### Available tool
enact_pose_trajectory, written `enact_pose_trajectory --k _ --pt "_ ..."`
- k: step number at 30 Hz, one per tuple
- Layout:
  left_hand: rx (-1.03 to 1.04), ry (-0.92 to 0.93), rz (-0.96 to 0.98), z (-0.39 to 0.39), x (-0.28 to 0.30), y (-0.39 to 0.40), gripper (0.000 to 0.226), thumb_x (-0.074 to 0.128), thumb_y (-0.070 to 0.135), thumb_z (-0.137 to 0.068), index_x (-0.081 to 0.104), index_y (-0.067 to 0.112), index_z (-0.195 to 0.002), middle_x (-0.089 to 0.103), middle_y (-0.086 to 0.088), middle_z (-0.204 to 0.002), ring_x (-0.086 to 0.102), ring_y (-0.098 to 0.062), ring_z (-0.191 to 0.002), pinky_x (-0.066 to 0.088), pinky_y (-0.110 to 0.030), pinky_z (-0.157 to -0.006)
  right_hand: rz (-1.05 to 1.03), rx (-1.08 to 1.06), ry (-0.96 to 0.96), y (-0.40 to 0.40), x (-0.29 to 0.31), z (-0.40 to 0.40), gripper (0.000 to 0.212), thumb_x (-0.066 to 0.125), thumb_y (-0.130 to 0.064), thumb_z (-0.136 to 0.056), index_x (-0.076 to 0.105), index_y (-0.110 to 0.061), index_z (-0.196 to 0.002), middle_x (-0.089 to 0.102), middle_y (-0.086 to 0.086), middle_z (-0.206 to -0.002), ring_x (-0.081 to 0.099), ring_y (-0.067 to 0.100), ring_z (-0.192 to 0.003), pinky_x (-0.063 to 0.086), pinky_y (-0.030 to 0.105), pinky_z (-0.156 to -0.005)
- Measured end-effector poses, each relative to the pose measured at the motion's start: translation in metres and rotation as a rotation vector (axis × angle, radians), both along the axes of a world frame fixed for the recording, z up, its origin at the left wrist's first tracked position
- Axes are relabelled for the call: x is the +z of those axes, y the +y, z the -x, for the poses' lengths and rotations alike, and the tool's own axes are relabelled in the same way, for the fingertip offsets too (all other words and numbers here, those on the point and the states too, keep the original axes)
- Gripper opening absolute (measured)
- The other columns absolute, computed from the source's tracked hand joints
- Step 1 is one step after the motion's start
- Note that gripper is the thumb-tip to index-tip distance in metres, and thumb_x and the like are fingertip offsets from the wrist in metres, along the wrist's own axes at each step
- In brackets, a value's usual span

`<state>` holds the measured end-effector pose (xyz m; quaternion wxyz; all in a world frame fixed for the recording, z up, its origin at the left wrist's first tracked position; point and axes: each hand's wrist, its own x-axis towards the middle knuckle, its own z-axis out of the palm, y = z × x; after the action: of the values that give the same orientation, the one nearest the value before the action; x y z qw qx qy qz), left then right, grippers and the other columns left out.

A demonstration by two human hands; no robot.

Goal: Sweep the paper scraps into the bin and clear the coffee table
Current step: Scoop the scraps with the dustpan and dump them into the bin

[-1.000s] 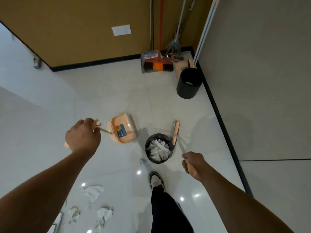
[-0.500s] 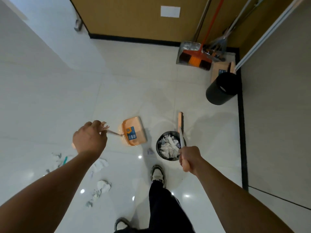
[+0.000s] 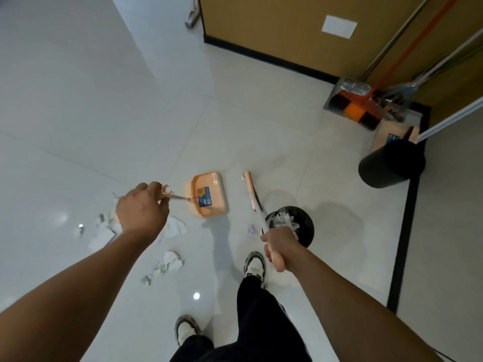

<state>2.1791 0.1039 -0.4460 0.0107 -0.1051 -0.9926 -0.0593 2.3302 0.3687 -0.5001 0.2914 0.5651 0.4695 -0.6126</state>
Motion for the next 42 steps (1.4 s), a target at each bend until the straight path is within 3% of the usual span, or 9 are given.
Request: enact_pose_trajectory --k 3,10,15,17,21,26,34,39,42 --pt "0.041 -0.004 0.009 -0.009 0.001 -0.033 0.012 0.069 0.024 -0.081 0.068 0.014 -0.087 0.058 -0.005 -0.07 0.055 -0.033 -0.058 0.046 -0.035 -0.055 0.007 0.069 0.006 -0.028 0.001 -0.005 0.005 0.055 -0.004 -0.093 0.058 -0.002 -0.095 0.047 0.005 -0.055 0.04 0.012 -0.03 0.033 0.017 -0.034" --pt "0.128 -0.045 0.013 -0.029 0.002 -0.101 0.01 0.069 0.024 -0.079 0.064 0.016 -0.081 0.054 -0.003 -0.068 0.049 -0.028 -0.055 0.041 -0.031 -0.055 -0.069 0.109 0.017 -0.075 0.005 -0.022 0.021 0.059 -0.002 -0.087 0.061 0.001 -0.108 0.052 0.008 -0.055 0.043 0.013 -0.03 0.034 0.018 -0.036" --pt "0.173 -0.075 0.017 -0.047 0.003 -0.15 0.01 0.068 0.024 -0.079 0.063 0.016 -0.081 0.056 -0.006 -0.071 0.055 -0.033 -0.06 0.043 -0.033 -0.056 -0.253 0.189 0.058 -0.113 0.006 -0.034 0.031 0.05 0.002 -0.084 0.06 0.006 -0.113 0.055 0.017 -0.074 0.05 0.019 -0.041 0.039 0.022 -0.041" --pt "0.184 -0.079 0.01 -0.056 0.002 -0.17 0.01 0.068 0.025 -0.08 0.063 0.016 -0.081 0.057 -0.005 -0.072 0.055 -0.033 -0.061 0.044 -0.033 -0.056 -0.253 0.16 0.054 -0.126 0.005 -0.039 0.025 0.05 0.004 -0.086 0.06 0.008 -0.109 0.053 0.017 -0.076 0.046 0.02 -0.044 0.038 0.021 -0.04" --pt "0.192 -0.068 0.002 -0.071 -0.002 -0.208 0.01 0.068 0.025 -0.08 0.063 0.016 -0.081 0.056 -0.005 -0.072 0.056 -0.033 -0.062 0.043 -0.033 -0.057 -0.143 0.133 0.036 -0.158 0.009 -0.056 0.006 0.052 0.003 -0.091 0.053 -0.001 -0.087 0.045 0.01 -0.058 0.042 0.016 -0.035 0.033 0.019 -0.034" --pt "0.193 -0.072 -0.007 -0.08 -0.004 -0.247 0.008 0.067 0.023 -0.078 0.064 0.016 -0.081 0.056 -0.005 -0.07 0.055 -0.033 -0.061 0.042 -0.032 -0.055 -0.024 0.11 0.06 -0.184 0.023 -0.057 0.007 0.054 -0.011 -0.098 0.051 -0.005 -0.095 0.046 0.006 -0.061 0.038 0.009 -0.036 0.028 0.016 -0.032" --pt "0.255 -0.109 0.007 -0.079 0.005 -0.28 0.009 0.06 0.032 -0.08 0.064 0.024 -0.083 0.056 0.0 -0.072 0.057 -0.027 -0.065 0.046 -0.028 -0.054 -0.244 0.234 0.095 -0.214 0.024 -0.009 0.004 0.062 -0.002 -0.089 0.062 0.0 -0.085 0.048 0.01 -0.061 0.035 0.016 -0.033 0.031 0.018 -0.037" --pt "0.365 -0.091 0.013 -0.075 0.006 -0.282 0.01 0.058 0.031 -0.078 0.06 0.022 -0.074 0.047 0.004 -0.063 0.045 -0.024 -0.055 0.032 -0.023 -0.049 -0.366 0.308 0.079 -0.186 0.007 0.033 0.004 0.062 0.001 -0.08 0.063 0.004 -0.083 0.052 0.011 -0.057 0.043 0.019 -0.039 0.037 0.03 -0.048" --pt "0.477 -0.104 0.023 -0.08 0.007 -0.281 0.012 0.056 0.029 -0.078 0.055 0.023 -0.068 0.043 0.006 -0.059 0.044 -0.023 -0.052 0.028 -0.023 -0.048 -0.388 0.402 0.055 -0.169 -0.005 0.056 0.006 0.059 0.001 -0.082 0.06 0.005 -0.078 0.051 0.01 -0.041 0.046 0.022 -0.038 0.04 0.032 -0.052"
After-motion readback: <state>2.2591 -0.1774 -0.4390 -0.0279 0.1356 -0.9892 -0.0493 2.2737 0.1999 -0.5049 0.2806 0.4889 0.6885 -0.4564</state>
